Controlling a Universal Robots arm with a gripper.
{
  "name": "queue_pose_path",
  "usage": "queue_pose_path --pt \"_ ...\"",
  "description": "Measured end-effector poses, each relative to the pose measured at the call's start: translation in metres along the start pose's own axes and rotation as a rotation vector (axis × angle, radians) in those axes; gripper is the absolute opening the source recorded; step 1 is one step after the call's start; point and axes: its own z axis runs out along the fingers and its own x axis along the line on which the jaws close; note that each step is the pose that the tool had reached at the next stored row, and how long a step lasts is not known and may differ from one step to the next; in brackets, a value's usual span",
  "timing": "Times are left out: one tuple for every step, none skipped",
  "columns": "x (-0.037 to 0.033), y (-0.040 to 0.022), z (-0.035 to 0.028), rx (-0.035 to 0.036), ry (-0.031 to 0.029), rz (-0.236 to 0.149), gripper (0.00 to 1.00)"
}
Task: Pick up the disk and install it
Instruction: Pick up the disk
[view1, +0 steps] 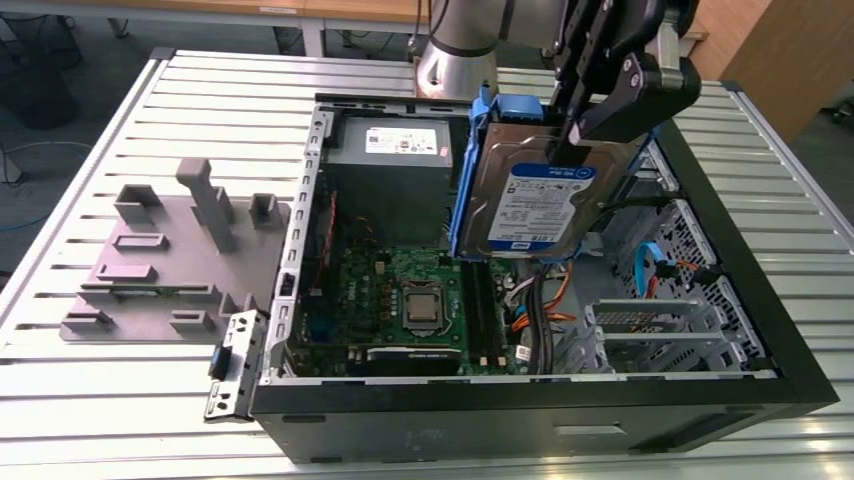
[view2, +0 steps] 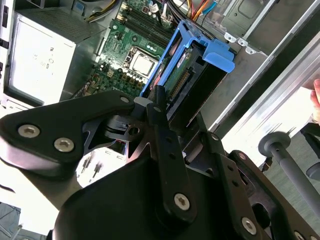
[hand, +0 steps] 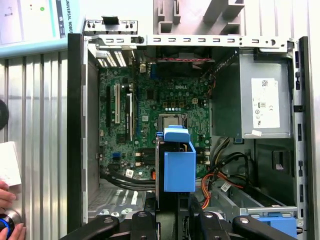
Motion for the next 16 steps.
queue_pose_path --pt "0.0001 0.0000 0.0000 0.0000 0.0000 0.000 0.35" --pt "0.0001 0.0000 0.0000 0.0000 0.0000 0.000 0.35" --pt "0.0002 0.0000 0.0000 0.0000 -0.0001 0.000 0.35" --pt "0.0002 0.0000 0.0000 0.0000 0.0000 0.000 0.35" --pt "0.0002 0.0000 0.0000 0.0000 -0.0001 0.000 0.35" --pt "0.0002 0.0000 0.0000 0.0000 -0.0001 0.000 0.35" --pt "0.0003 0.0000 0.0001 0.0000 -0.0001 0.000 0.35" --pt "0.0003 0.0000 0.0001 0.0000 -0.0001 0.000 0.35" --pt "0.0003 0.0000 0.0000 0.0000 -0.0001 0.000 0.35" --pt "0.0004 0.0000 0.0000 0.0000 -0.0001 0.000 0.35" --pt "0.0009 0.0000 0.0000 0.0000 -0.0001 0.000 0.35" --pt "0.0016 -0.0001 0.0000 0.0000 -0.0001 0.000 0.35" --pt "0.0025 -0.0002 0.0001 0.0000 -0.0002 0.000 0.35" --pt "0.0038 -0.0002 0.0000 0.0000 0.0000 0.000 0.35" --pt "0.0051 -0.0002 0.0001 0.0000 -0.0001 0.000 0.35" --pt "0.0065 -0.0003 0.0001 0.0000 -0.0001 0.000 0.35"
